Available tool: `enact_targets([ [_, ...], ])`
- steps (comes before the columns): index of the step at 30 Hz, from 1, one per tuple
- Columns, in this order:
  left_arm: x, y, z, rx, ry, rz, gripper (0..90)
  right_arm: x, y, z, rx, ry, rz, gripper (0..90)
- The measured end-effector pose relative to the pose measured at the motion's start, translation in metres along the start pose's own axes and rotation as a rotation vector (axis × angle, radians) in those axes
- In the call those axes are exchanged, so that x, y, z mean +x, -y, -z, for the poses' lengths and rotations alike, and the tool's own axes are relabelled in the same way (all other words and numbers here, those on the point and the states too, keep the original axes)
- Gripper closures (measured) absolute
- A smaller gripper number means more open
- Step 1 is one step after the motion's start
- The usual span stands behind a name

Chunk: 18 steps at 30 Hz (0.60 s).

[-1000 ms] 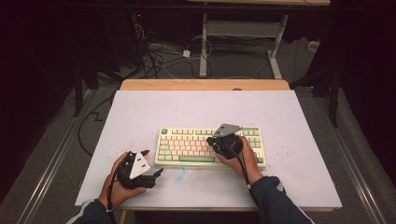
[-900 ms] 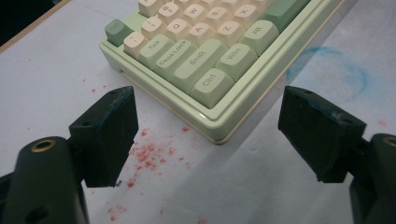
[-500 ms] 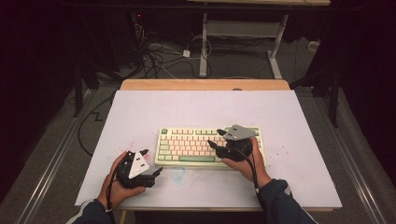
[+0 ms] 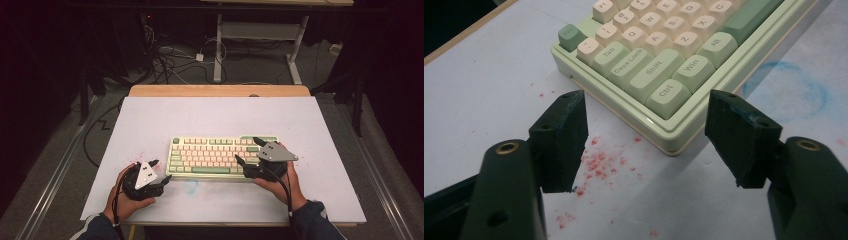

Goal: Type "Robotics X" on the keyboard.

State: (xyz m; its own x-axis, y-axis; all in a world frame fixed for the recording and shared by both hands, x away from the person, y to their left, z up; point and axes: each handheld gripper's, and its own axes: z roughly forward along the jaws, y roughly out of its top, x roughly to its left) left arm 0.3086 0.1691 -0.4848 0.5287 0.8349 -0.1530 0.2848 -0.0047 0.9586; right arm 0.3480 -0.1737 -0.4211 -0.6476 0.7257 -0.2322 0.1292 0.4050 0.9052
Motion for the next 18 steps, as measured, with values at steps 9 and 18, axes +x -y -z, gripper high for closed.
enact_targets([
  [9,0.001,-0.007,0.003,0.025,0.032,0.034,69.5,-0.004,0.018,0.025,-0.018,0.035,0.011,20.6],
  [18,0.000,-0.015,0.002,0.060,0.053,0.052,87.1,-0.008,0.034,0.044,-0.010,0.052,0.003,21.1],
])
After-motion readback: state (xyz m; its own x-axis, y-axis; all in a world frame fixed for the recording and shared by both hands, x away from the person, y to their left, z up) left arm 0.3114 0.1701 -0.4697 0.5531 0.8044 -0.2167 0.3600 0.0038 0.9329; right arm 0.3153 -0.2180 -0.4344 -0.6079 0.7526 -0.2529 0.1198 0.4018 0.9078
